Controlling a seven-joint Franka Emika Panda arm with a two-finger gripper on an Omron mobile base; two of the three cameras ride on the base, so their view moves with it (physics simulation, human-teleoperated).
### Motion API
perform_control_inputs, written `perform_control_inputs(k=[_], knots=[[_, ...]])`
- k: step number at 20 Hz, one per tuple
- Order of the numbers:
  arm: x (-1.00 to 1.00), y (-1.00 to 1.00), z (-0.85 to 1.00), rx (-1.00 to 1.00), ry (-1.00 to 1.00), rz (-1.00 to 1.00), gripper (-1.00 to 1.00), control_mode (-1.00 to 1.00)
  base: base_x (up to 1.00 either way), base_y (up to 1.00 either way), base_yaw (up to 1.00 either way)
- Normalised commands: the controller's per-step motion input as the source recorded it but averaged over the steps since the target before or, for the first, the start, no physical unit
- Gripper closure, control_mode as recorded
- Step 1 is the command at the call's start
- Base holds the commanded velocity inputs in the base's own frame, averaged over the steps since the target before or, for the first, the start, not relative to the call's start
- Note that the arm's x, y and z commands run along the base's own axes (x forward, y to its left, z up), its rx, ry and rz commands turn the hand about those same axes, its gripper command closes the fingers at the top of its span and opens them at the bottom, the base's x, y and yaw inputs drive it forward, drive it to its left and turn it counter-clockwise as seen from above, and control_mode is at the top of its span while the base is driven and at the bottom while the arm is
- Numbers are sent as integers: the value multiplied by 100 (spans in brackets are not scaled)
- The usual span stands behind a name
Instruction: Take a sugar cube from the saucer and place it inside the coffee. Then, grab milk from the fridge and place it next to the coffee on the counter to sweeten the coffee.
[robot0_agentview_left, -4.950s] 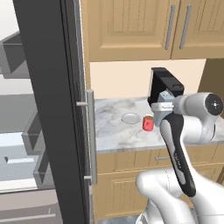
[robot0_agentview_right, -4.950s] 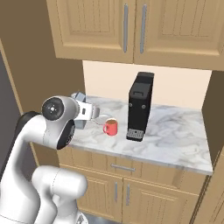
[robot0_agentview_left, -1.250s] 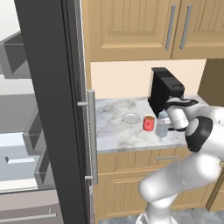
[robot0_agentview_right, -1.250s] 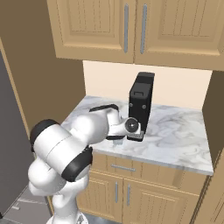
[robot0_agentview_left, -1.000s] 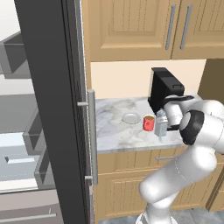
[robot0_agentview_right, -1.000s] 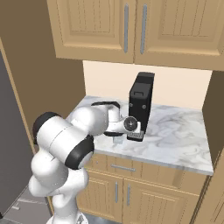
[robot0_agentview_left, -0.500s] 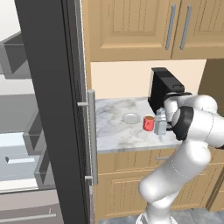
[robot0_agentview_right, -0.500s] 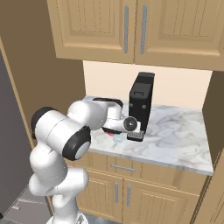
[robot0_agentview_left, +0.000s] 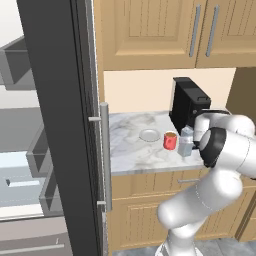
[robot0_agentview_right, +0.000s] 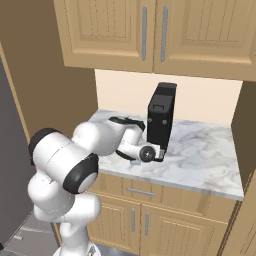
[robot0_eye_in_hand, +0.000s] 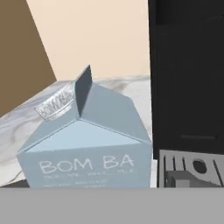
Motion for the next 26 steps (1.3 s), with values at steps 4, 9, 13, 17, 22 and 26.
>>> perform_control_inputs(k=[4,9,13,17,22,26], knots=[[0,1,18,0,-1,-4,-100,-100,0,0,0],[-8,1,42,0,-8,-5,-100,-100,0,0,0],[-6,0,64,0,-13,-4,-100,-100,0,0,0],[-1,0,75,0,-13,-5,-100,-100,0,0,0],[-32,0,89,0,-19,-8,-100,-100,0,0,0],[-71,0,98,0,-32,-7,-100,-100,0,0,0]])
